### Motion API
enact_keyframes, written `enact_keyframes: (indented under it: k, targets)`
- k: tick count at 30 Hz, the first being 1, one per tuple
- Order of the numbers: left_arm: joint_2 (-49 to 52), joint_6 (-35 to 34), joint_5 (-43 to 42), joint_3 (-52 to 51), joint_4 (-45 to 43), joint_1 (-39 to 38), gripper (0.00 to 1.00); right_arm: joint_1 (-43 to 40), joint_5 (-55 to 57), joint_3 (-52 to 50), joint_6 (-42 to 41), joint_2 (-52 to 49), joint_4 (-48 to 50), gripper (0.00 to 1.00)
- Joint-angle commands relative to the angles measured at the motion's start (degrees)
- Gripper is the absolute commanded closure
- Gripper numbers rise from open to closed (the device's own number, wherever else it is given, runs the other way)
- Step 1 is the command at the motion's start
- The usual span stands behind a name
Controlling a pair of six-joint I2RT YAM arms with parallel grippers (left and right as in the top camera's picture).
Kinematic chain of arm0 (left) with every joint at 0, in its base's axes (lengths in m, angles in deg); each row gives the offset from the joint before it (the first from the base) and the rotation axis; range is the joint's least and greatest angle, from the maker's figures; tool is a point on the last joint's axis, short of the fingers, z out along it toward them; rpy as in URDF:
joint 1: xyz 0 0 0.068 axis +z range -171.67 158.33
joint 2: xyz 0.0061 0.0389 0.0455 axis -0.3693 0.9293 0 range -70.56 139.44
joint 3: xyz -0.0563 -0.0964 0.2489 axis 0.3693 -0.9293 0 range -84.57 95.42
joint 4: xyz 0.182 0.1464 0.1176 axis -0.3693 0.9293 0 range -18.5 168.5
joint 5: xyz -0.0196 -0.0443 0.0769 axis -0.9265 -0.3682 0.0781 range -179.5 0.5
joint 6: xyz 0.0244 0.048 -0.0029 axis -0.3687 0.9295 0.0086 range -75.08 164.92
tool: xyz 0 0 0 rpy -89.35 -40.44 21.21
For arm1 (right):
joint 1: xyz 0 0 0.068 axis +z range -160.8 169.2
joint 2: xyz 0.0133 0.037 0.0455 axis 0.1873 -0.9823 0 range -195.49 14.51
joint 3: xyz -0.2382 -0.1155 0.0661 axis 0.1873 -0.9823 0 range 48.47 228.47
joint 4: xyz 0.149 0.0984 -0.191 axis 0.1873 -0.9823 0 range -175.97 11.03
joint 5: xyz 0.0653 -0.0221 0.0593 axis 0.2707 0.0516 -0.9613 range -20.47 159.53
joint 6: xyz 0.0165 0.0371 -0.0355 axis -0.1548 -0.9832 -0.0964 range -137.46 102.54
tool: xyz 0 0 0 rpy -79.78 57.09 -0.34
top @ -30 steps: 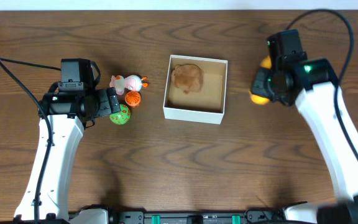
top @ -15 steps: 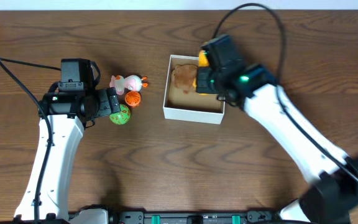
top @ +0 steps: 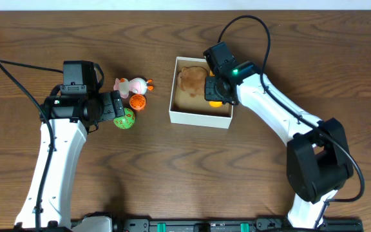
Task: Pack container
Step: 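Carry the yellow duck with the right gripper and release it in the box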
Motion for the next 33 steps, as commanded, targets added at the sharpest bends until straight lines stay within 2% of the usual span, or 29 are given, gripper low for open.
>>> enact_keyframes:
  k: [1, 10, 14, 17, 19, 22, 26, 30, 33]
  targets:
    - [-0.09, 0.46, 0.24, 1.38, 0.04, -0.02, 0.02, -0.83, 1.62, -0.13, 1.4, -2.69, -0.74, 0.99]
    - [-0.09, 0.46, 0.26, 1.38, 0.04, -0.02, 0.02, 0.39, 1.49, -0.15, 3.74, -6.49, -2.49, 0.99]
    - [-0.09, 0.46, 0.26, 1.38, 0.04, -0.02, 0.02, 0.28, 1.46, -0.15, 3.69, -6.56, -2.58, 0.9]
    - [-0.09, 0.46, 0.26, 1.38, 0.04, -0.02, 0.02, 0.28, 1.44, -0.15, 3.43, -6.6, -3.39, 0.88]
    - [-0.09, 0.46, 0.26, 1.38, 0.04, -0.02, 0.02, 0.28, 1.51, -0.15, 3.76, -6.6, -3.15, 0.76]
    - [-0.09, 0.46, 0.26, 1.38, 0.04, -0.02, 0.02, 0.33, 1.46, 0.35, 7.5, -6.03, -2.58, 0.4]
    - [-0.09, 0.46, 0.26, 1.38, 0.04, -0.02, 0.02, 0.22, 1.46, 1.79, 8.26, -3.52, -2.6, 0.18]
    - [-0.09, 0.46, 0.26, 1.38, 0.04, -0.02, 0.02, 0.13, 1.55, 2.84, 8.31, 0.28, -2.58, 0.16]
    - [-0.09, 0.46, 0.26, 1.38, 0.04, -0.02, 0.02, 0.13, 1.92, 3.41, 9.33, 3.28, -2.54, 0.17]
